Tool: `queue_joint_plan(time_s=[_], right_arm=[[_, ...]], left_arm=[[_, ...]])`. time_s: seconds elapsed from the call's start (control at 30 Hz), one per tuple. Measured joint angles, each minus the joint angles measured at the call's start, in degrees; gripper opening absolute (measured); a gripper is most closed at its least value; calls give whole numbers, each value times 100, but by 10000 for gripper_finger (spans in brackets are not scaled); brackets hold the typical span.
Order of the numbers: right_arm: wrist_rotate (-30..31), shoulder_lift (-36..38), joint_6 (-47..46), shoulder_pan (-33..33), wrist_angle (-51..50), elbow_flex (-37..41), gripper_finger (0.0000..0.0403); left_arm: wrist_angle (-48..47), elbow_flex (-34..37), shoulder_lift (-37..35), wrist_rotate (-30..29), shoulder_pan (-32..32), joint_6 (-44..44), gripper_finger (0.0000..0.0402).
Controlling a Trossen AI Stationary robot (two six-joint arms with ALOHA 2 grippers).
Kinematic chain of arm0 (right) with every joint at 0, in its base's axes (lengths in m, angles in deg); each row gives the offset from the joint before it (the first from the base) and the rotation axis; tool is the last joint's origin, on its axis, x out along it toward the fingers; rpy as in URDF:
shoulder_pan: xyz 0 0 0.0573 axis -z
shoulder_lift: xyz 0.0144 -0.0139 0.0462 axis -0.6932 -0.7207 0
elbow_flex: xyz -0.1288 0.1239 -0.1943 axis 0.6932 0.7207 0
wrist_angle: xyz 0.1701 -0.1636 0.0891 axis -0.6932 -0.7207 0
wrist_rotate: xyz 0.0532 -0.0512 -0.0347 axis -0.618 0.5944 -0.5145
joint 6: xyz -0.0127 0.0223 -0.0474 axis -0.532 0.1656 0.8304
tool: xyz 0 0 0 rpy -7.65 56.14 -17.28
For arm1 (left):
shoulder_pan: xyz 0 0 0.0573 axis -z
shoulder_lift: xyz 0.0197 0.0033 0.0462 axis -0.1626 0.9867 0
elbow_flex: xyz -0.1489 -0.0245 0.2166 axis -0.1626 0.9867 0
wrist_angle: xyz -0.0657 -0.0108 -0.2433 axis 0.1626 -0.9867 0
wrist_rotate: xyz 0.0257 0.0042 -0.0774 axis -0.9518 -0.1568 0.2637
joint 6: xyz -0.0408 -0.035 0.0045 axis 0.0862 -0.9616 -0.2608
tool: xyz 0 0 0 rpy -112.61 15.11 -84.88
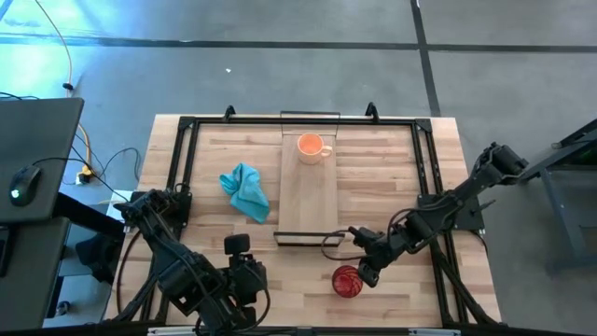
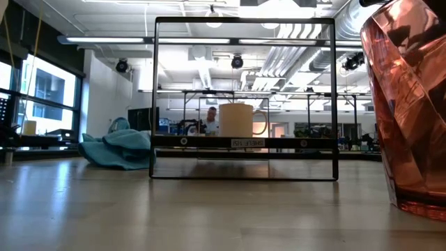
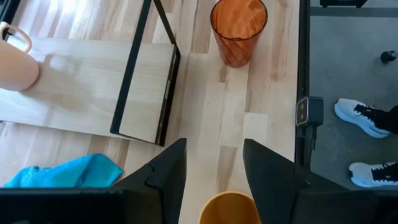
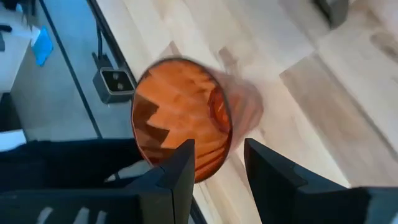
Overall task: Stack small to large cups/mugs on shelf
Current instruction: Put the red cup on the shelf
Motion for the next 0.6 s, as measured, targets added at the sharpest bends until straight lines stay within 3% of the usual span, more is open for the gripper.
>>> queue_joint_plan(time_s=[0.6], right_arm=[[-109, -319, -112, -2, 47, 0, 130]], left_arm=[[-2, 0, 0, -2, 0, 0, 147]])
